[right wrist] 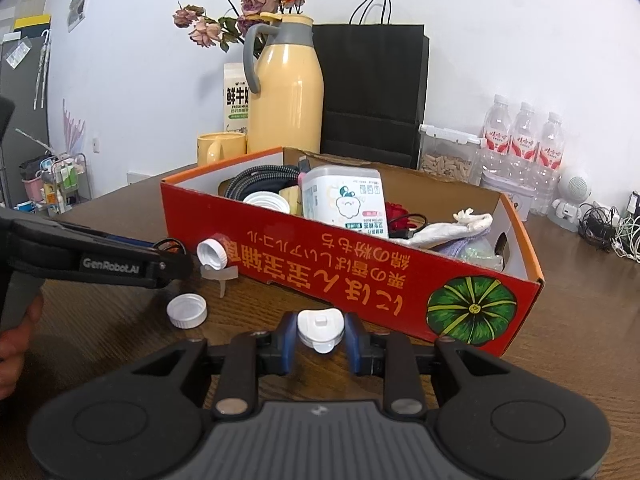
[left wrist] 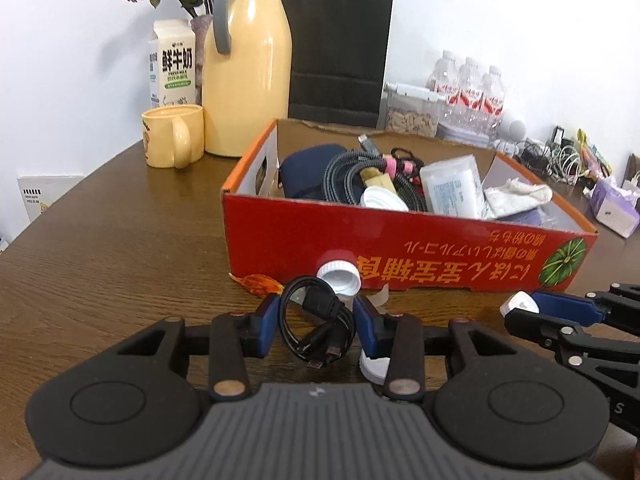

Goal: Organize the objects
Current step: 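Grasp the white heart-shaped cap with the right tool while the left grasps a black cable, then lower the heart-shaped cap and cable into the box and open both tools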

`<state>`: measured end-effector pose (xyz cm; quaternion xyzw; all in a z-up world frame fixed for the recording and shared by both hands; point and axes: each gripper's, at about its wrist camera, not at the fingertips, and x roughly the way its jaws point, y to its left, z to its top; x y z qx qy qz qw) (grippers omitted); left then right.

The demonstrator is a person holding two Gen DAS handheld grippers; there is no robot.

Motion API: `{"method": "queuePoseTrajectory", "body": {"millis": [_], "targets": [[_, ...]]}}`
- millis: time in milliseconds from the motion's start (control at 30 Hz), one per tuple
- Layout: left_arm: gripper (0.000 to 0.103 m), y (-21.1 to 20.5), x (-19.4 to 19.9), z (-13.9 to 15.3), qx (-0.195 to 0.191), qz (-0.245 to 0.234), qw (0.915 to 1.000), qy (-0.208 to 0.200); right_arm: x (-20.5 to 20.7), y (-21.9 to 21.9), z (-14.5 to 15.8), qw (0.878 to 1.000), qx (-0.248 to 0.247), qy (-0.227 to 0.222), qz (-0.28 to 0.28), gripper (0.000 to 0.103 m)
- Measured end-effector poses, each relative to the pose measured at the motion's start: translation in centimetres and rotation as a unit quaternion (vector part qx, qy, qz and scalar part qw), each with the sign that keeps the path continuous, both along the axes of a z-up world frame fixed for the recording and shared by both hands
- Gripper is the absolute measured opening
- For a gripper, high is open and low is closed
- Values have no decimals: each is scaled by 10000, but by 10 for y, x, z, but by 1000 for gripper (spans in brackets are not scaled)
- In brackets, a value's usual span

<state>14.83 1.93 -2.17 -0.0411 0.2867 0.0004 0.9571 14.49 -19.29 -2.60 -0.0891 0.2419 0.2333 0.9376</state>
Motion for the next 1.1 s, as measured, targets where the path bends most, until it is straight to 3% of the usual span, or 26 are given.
{"method": "queuePoseTrajectory", "body": {"millis": [367, 700, 900, 967, 1100], "targets": [[41, 1, -6, 41, -69, -209, 9980, -595, 1, -8, 27, 9982, 191, -574, -39, 24], [41, -11, 41, 76, 78, -237, 9940, -1065, 53, -18, 65, 9928, 205, -1056, -534, 24], [41, -16, 87, 73, -100, -201, 9934, -1121, 104, -15, 64, 9910, 340, -956, -876, 24], [41, -14, 103, 68, -249, -161, 9937, -1079, 119, -15, 56, 9894, 428, -900, -1061, 24], [41, -14, 118, 54, -196, -228, 9952, -927, 133, -17, 35, 9908, 401, -605, -1142, 24]]}}
